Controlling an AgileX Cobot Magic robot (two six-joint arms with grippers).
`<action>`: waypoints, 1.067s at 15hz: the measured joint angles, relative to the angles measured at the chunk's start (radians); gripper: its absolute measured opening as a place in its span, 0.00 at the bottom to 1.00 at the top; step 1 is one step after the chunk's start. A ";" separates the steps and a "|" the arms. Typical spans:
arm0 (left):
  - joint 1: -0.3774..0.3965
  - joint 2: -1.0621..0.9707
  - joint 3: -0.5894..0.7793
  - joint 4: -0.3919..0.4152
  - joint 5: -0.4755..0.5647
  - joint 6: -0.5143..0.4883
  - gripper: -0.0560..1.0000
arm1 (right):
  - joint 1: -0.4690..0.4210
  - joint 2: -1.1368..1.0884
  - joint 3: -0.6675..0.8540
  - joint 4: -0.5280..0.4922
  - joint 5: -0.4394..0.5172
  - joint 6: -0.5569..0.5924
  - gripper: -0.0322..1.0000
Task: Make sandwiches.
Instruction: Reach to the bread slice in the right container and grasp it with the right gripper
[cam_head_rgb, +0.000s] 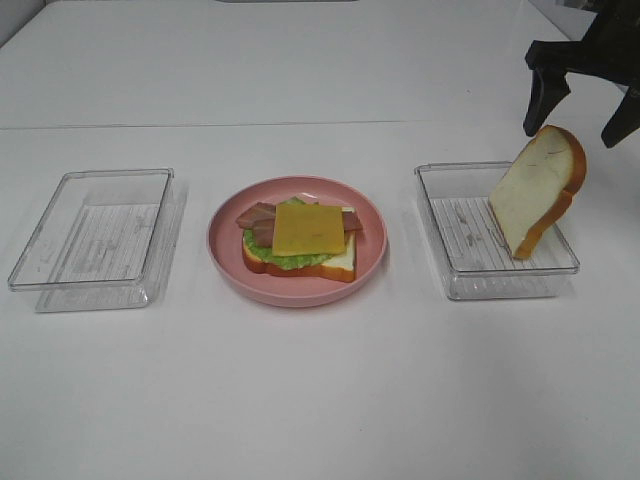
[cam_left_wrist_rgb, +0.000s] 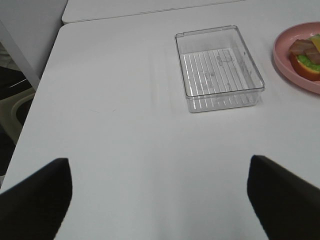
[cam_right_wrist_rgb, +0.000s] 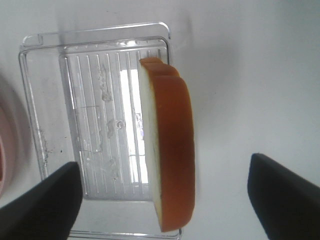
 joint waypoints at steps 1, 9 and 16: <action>0.000 0.000 0.000 0.000 0.000 0.000 0.88 | 0.000 0.016 0.000 -0.007 0.000 0.000 0.87; 0.000 0.000 0.000 0.000 0.000 0.000 0.88 | 0.000 0.126 0.000 -0.012 0.000 0.000 0.86; 0.000 0.000 0.000 0.000 0.000 0.000 0.88 | 0.002 0.140 0.000 0.031 0.001 0.000 0.25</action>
